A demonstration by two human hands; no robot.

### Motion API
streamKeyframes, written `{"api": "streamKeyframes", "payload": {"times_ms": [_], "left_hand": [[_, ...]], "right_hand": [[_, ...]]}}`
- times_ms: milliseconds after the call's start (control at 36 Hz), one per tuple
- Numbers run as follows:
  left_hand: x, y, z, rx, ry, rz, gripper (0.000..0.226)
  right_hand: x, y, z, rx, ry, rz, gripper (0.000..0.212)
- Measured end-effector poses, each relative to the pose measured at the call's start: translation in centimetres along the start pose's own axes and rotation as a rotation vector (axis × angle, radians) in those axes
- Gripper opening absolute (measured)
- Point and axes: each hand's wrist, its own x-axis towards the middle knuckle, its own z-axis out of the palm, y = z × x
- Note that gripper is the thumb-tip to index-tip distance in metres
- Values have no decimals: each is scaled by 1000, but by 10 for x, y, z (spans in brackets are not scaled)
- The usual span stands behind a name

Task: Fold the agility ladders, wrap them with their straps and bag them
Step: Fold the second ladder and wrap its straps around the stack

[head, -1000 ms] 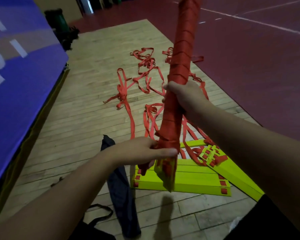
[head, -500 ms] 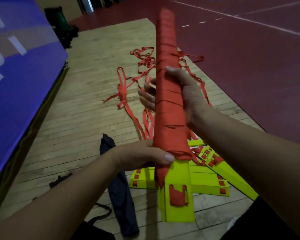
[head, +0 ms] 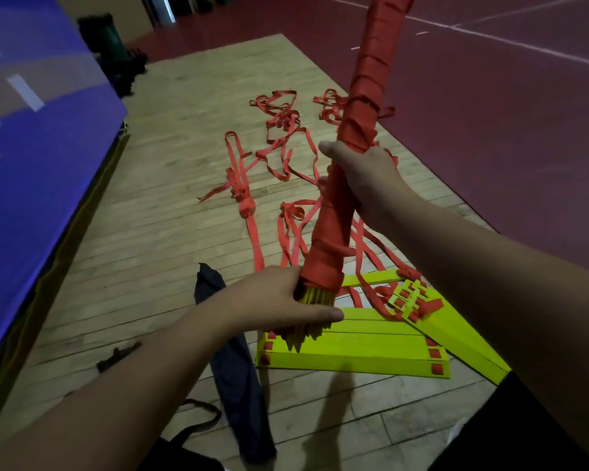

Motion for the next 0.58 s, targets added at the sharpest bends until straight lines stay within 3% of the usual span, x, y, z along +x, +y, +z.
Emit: {"api": "streamKeyframes", "payload": {"times_ms": [56,111,194,250,389,472,528,583], "left_hand": [[3,-2,1,-68,-3,18,37],[3,-4,-3,-199,-51,47,37],[-4,-7,-9,-541,-141,106,74],[-6,-6,-7,-775,-220,166,86],[-6,3,8,-982,-392,261,60],[-7,1,1,-852,-335,205,71],[-10,0,-10,-533,-243,137,99],[-12,0,-20,-243,-303,57,117]], "right_hand": [[-1,-1,-2,45,-27,38,22],[-3,-5,-6,137,-72,47,23],[-7,-15,-9,428,-132,75,18],[-11,-18,-7,616,-204,177,21],[-15,-1,6,638,-313,376,23],[-15,5,7,567,-303,421,12],[-13,7,6,487,-296,428,12],[-10,7,5,343,-276,388,15]]}}
